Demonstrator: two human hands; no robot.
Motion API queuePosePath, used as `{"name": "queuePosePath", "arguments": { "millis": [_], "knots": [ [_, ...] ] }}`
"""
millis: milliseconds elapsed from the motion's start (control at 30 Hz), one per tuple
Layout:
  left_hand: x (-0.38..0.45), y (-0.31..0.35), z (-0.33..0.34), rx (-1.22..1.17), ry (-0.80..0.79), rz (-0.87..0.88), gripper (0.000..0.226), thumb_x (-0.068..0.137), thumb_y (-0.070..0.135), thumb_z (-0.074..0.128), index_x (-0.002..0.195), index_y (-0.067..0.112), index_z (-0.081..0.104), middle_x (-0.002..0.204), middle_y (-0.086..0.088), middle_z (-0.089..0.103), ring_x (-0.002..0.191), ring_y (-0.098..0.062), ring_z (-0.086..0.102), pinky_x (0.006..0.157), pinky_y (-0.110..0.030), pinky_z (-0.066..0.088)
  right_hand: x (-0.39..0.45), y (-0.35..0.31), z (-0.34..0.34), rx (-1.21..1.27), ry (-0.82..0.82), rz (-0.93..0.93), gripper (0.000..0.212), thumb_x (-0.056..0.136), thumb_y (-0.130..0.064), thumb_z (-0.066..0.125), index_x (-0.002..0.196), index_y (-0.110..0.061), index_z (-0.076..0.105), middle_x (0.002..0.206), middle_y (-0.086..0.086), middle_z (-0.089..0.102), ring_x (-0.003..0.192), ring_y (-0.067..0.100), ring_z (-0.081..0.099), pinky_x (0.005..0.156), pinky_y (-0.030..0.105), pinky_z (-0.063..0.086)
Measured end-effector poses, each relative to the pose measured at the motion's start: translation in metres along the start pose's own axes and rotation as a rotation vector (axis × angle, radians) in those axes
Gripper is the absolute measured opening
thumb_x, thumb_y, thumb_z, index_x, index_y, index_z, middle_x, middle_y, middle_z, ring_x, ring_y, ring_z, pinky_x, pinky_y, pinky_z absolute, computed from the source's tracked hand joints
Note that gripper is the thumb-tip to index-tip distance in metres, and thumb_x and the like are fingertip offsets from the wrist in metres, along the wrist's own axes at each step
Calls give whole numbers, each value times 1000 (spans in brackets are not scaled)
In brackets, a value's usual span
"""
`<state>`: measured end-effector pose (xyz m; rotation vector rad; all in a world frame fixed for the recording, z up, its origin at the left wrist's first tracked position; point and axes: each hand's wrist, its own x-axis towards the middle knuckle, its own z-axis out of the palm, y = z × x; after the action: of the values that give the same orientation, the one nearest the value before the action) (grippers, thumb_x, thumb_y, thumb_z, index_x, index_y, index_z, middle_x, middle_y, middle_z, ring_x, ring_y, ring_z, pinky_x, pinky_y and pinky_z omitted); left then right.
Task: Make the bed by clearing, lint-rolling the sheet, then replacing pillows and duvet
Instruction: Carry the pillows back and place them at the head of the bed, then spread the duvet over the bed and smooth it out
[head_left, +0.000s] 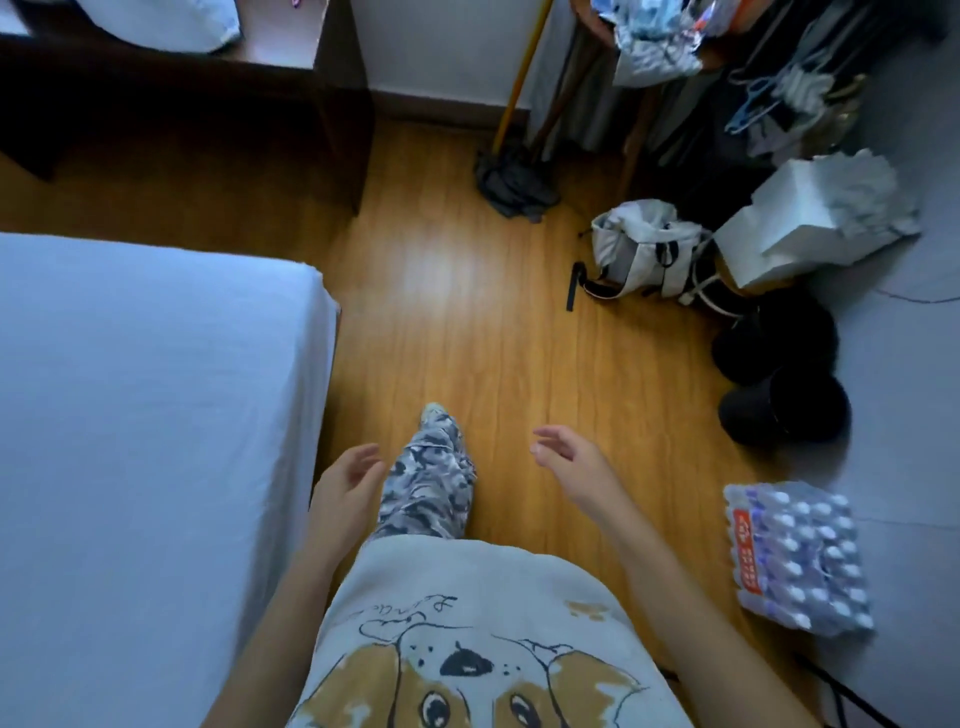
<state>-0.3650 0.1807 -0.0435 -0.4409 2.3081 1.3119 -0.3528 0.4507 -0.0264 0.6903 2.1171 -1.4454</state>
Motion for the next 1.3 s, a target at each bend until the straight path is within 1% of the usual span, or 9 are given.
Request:
{"name": "queuePosePath", "arguments": {
  "millis": [133, 233, 367, 467, 733, 933, 1100, 1200, 1300],
  "knots": [
    [114, 65, -31, 6, -58, 20, 28, 97, 16, 55, 124, 11, 60, 112, -2, 64, 108, -18, 59, 81, -21, 43, 89, -80, 0, 23, 6, 42, 26, 96, -24, 56, 121, -18, 57, 118, 0, 62, 109, 12, 58, 82, 18, 43],
    [198, 133, -66, 23, -56, 100, 29, 98, 13, 54, 126, 8, 59, 116, -6, 64, 107, -16, 57, 77, -10, 40, 152, -159, -10, -1, -21, -13, 29, 96, -28, 56, 124, -21, 57, 114, -7, 60, 109, 8, 57, 77, 14, 44],
    [286, 209, -116, 41, 13, 172, 29, 98, 19, 54, 126, 14, 60, 115, -2, 65, 107, -15, 59, 87, -23, 46, 226, -257, -25, -18, 3, -119, 29, 96, -29, 55, 124, -24, 56, 111, -12, 60, 104, 0, 55, 79, 13, 42],
    [347, 246, -142, 35, 52, 169, 29, 99, 21, 52, 127, 16, 58, 115, 4, 62, 106, -10, 57, 77, -11, 43, 290, -315, -29, -35, -2, -146, 26, 96, -30, 54, 122, -28, 56, 107, -19, 58, 101, -5, 54, 80, 14, 43],
    [498, 281, -182, -90, 155, -82, 26, 98, 19, 53, 123, 18, 60, 112, 1, 65, 109, -15, 60, 87, -22, 46, 489, -453, 0, -216, -208, -177, 30, 96, -28, 54, 125, -21, 57, 112, -10, 61, 106, 6, 56, 87, 22, 45],
    [585, 331, -262, -159, 350, -169, 29, 99, 23, 51, 128, 21, 57, 114, 7, 62, 108, -11, 58, 91, -24, 46, 609, -622, 48, -383, -354, -338, 29, 97, -30, 52, 124, -22, 56, 117, -3, 62, 106, 12, 59, 82, 21, 45],
    [651, 341, -350, -175, 506, -175, 30, 100, 25, 51, 129, 22, 56, 111, 13, 58, 104, -5, 54, 80, -15, 42, 664, -761, 106, -379, -413, -488, 33, 95, -32, 53, 126, -22, 57, 114, -6, 62, 103, 9, 59, 77, 20, 46],
    [688, 329, -404, -175, 548, -156, 31, 99, 21, 52, 130, 18, 56, 113, 10, 59, 103, -4, 54, 79, -11, 40, 689, -805, 152, -386, -415, -499, 35, 93, -35, 56, 126, -22, 58, 113, -7, 63, 104, 10, 59, 86, 28, 48],
    [723, 311, -468, -178, 548, -129, 32, 99, 18, 52, 131, 17, 56, 116, 8, 59, 105, -5, 54, 79, -7, 38, 707, -828, 202, -368, -397, -474, 37, 93, -38, 56, 127, -24, 57, 117, -7, 63, 104, 7, 58, 79, 21, 45]
  ]
}}
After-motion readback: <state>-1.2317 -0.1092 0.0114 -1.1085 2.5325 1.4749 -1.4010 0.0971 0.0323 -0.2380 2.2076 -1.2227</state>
